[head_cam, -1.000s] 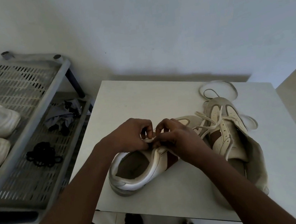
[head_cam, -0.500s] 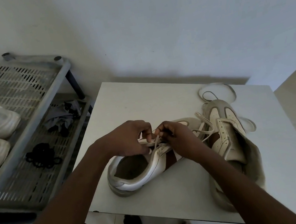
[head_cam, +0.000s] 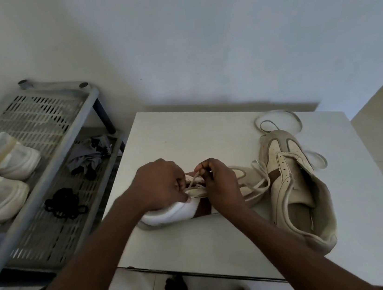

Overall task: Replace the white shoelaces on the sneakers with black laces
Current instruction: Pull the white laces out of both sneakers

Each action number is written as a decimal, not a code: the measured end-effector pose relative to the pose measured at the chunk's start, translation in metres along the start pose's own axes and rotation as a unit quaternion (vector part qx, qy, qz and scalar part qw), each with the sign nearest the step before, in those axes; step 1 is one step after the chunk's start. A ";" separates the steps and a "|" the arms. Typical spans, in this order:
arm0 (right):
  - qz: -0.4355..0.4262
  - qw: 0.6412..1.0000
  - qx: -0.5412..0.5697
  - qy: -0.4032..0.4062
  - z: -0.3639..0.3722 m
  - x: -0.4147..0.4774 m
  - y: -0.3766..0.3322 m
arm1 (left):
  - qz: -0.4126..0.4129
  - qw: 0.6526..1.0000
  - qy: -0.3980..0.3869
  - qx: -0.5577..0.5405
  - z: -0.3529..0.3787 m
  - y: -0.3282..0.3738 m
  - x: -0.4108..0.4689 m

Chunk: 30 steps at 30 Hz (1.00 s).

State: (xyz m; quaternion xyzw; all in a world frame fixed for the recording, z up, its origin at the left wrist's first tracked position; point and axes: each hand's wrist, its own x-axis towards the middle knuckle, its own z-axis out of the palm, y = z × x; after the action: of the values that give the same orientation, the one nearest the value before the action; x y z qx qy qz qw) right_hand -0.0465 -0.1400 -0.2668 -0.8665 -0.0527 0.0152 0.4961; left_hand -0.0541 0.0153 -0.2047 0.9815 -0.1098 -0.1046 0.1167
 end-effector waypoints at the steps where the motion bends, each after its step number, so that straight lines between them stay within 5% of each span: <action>1: 0.007 1.000 0.006 0.006 0.002 -0.002 -0.003 | 0.002 1.000 -0.006 -0.007 -0.004 -0.008 0.000; 8: 0.047 0.996 -0.002 -0.074 0.002 -0.010 -0.020 | -0.013 0.994 -0.005 -0.104 -0.005 -0.036 0.001; 12: -0.039 0.980 -0.132 -0.144 -0.016 -0.005 -0.023 | 0.010 0.993 -0.033 -0.109 0.005 -0.025 0.010; 16: -0.108 0.975 -0.171 -0.092 -0.017 -0.003 -0.018 | 0.040 0.986 -0.049 -0.153 0.003 -0.022 0.011; 21: -0.051 0.989 -0.083 -0.107 -0.027 0.010 -0.007 | 0.058 0.973 -0.073 -0.212 0.003 -0.017 0.013; 27: 0.071 0.997 -0.029 -0.002 -0.059 0.028 0.013 | 0.048 0.963 -0.089 -0.248 0.003 -0.010 0.021; 30: -0.001 0.996 -0.082 -0.035 -0.054 0.022 0.012 | 0.039 0.963 -0.083 -0.254 0.008 -0.009 0.022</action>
State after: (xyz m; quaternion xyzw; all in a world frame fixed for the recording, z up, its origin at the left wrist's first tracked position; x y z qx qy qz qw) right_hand -0.0193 -0.1904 -0.2494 -0.9029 -0.0722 0.0410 0.4217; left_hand -0.0331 0.0175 -0.2182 0.9026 -0.1273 -0.2055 0.3562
